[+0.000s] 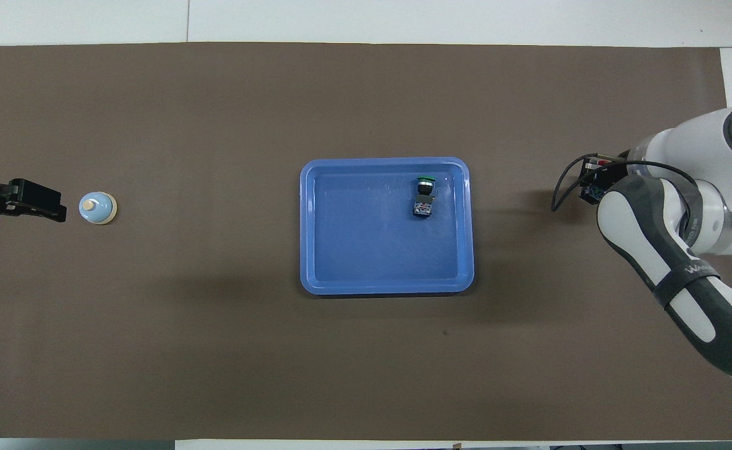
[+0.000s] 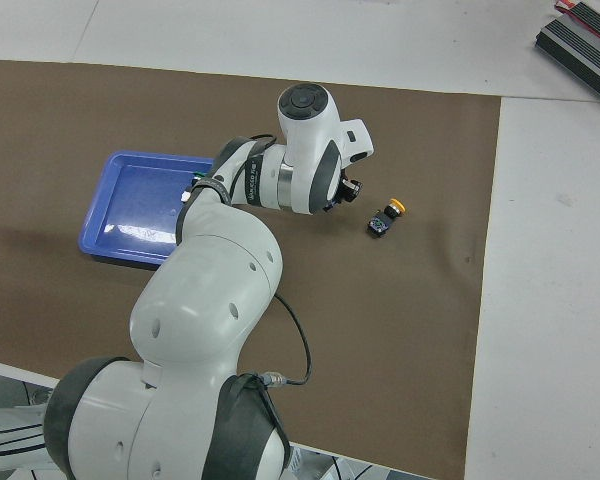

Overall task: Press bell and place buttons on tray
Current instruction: 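Place the red button in the tray beside the green one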

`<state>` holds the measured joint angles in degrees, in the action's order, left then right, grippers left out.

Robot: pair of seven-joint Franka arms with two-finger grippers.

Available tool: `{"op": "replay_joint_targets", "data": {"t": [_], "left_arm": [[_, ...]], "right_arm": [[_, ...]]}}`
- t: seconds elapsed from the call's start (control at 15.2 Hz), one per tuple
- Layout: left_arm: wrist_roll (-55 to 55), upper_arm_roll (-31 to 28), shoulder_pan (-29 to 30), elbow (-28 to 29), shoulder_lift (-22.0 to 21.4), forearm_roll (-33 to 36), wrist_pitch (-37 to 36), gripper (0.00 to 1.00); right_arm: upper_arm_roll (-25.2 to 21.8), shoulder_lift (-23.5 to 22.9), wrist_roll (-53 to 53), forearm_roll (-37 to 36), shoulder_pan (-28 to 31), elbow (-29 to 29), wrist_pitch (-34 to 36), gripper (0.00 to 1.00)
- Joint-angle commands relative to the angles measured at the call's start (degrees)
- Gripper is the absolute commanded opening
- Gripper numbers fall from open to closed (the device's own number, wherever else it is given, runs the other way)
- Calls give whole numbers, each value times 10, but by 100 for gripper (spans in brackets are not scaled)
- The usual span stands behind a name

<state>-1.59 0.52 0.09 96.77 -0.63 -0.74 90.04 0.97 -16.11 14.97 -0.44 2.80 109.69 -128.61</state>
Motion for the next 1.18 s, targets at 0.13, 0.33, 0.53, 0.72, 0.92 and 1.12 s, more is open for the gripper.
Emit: {"op": "replay_joint_targets", "data": {"t": [0.13, 0.33, 0.53, 0.72, 0.92, 1.12], "left_arm": [[5, -4, -4, -3, -3, -3, -9, 100], [5, -4, -4, -3, -3, -3, -9, 100], [5, -4, -4, -3, -3, -3, -9, 100], [5, -4, -4, -3, -3, -3, -9, 100], [5, -4, -4, -3, -3, -3, -9, 100], [5, -4, -4, -3, -3, -3, -9, 100]], "right_arm": [[1, -18, 135, 10, -121, -117, 109, 0], [1, -24, 213, 15, -192, -145, 131, 0], [1, -36, 271, 18, -260, -145, 119, 0], [2, -59, 299, 17, -304, -143, 87, 0], [2, -84, 318, 17, -329, -137, 38, 0], [2, -94, 320, 17, -335, -107, -15, 0]]}}
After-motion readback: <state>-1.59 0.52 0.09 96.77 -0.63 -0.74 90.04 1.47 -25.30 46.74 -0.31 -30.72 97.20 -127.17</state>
